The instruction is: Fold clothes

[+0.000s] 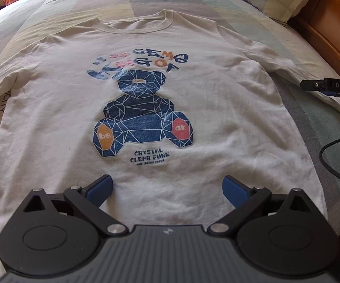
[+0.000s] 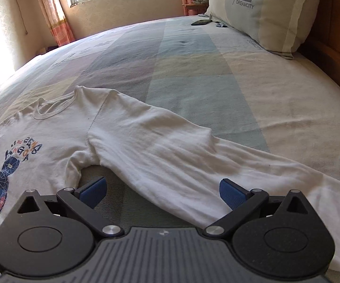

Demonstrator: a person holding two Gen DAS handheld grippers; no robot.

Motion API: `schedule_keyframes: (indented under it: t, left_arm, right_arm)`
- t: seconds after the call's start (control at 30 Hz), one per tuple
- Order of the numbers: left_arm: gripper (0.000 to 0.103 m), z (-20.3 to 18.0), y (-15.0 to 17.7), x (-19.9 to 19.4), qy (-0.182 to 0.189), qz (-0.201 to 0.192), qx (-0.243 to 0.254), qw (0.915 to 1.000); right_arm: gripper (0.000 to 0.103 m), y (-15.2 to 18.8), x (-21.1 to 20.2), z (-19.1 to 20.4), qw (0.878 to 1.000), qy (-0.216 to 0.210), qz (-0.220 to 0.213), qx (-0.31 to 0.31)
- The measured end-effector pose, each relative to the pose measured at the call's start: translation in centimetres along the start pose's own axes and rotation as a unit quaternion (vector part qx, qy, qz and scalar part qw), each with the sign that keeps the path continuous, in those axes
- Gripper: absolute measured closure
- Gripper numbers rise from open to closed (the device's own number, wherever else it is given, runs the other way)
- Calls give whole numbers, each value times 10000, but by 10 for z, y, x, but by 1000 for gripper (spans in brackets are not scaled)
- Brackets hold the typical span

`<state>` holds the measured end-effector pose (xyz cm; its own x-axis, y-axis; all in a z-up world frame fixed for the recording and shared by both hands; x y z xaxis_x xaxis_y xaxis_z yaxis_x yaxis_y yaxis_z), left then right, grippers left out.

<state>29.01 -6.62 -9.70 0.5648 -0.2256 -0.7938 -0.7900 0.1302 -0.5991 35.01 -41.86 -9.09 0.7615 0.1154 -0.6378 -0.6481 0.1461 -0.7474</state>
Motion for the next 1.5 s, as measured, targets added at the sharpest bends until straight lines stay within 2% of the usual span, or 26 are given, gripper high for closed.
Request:
schedule_keyframes:
  t: [0.07,0.17,0.3,0.37,0.47,0.57,0.7,0.8,1.0,1.1,1.23,1.27,1.33,1.43,1.5]
  left_arm:
    - [3,0,0,0,2,1,11,10000]
    - [3,-2,0,1,-27,31,56,10000]
    - [3,-3,-1,1,-59,96,82,9999]
    - [3,-3,-1,0,-57,108,50,9999]
    - [3,-4,-2,-1,-55,95,-9,9999]
    - [3,-11,-5,-3,52,41,48,10000]
    - [3,-24,-10,1,150,40,228,9996]
    - [3,-34,-12,4,207,56,370,9991]
    - [3,-37,-10,4,170,97,438,9988]
    - [3,-33,-9,3,100,109,377,9992]
    - [3,-28,-7,4,36,140,269,9995]
    - [3,-28,-7,4,33,151,255,9996]
    - [3,-29,-8,6,49,160,260,9995]
    - [3,-34,-9,8,119,161,330,9993]
    - [3,-38,-9,7,147,143,413,9989]
  right_arm:
    - [0,9,3,-10,9999,63,82,90]
    - [0,14,2,-6,9997,190,-130,-16]
    - [0,20,4,3,9974,558,-361,-293]
    - [0,21,0,6,9971,643,-261,-320]
    - [0,22,-23,2,9983,399,-369,206]
    - [0,29,-45,-17,9935,233,-599,937]
    - [0,45,-60,-52,9817,256,-861,1681]
    - [0,47,-63,-65,9749,91,-1086,1939]
    - [0,34,-56,-93,9611,154,-1485,2323]
    - [0,30,-54,-111,9501,106,-1697,2614]
    - [0,36,-59,-139,9114,-278,-2212,3459]
    - [0,36,-59,-141,9079,-262,-2312,3488]
    - [0,35,-57,-141,9092,-121,-2413,3391]
    - [0,27,-45,-136,9266,270,-2388,2892]
    - [0,23,-40,-137,9271,400,-2396,2853]
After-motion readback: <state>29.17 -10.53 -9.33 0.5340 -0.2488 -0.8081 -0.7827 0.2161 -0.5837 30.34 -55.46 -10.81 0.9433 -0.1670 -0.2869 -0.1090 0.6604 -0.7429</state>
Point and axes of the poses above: each gripper's, at about its wrist camera, not at the fingertips, and x roughly the way its jaws point, z to its left, y to its underside, the point moved 6 cm from there along x, roughly the way its jaws point, and after that the axes turned 8 degrees about -z, right-handed, at the moved point
